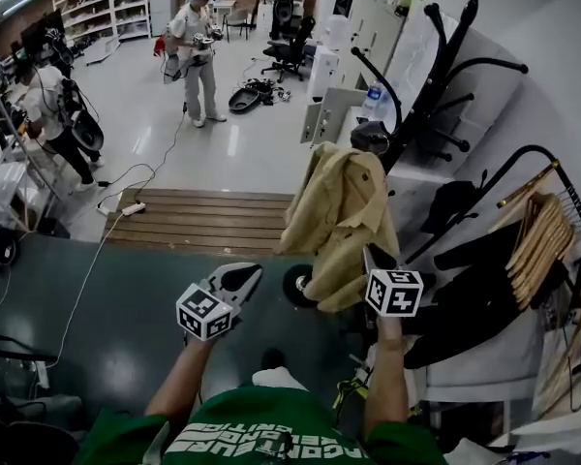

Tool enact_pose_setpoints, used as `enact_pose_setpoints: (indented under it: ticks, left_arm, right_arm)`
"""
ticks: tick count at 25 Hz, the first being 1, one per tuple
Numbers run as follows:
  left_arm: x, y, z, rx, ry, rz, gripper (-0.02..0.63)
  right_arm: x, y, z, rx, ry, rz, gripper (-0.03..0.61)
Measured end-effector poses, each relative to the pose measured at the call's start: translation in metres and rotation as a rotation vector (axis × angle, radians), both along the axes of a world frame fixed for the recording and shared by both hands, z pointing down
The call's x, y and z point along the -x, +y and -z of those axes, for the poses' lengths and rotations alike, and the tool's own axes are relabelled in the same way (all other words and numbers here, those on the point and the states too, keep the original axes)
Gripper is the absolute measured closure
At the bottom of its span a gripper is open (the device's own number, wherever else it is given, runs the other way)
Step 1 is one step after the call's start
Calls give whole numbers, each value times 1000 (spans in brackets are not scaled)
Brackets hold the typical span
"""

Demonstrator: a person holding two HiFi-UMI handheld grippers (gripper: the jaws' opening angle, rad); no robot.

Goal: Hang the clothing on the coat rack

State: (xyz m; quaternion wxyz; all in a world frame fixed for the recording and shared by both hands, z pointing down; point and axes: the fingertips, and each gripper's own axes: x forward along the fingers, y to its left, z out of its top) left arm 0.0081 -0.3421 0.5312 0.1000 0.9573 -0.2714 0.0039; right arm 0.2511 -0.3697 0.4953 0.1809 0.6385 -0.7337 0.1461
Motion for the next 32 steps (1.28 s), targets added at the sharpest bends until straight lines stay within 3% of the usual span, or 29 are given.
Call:
enact_pose_setpoints:
  ticks: [4,13,17,32]
  left_arm:
    - [12,33,-14,17,-8,-2,609]
    - [26,91,-20,13,3,-11,609]
    - [27,106,-19,7,18,-7,609]
    - [39,137,-21,17,38,-22,609]
  right_arm:
    - [23,39,-9,-12,-25,32,569]
    - [67,113,-30,-3,-47,91,571]
    - [81,138,-30,-41,-50,110,571]
    - [107,173,-30,-54,-9,125,571]
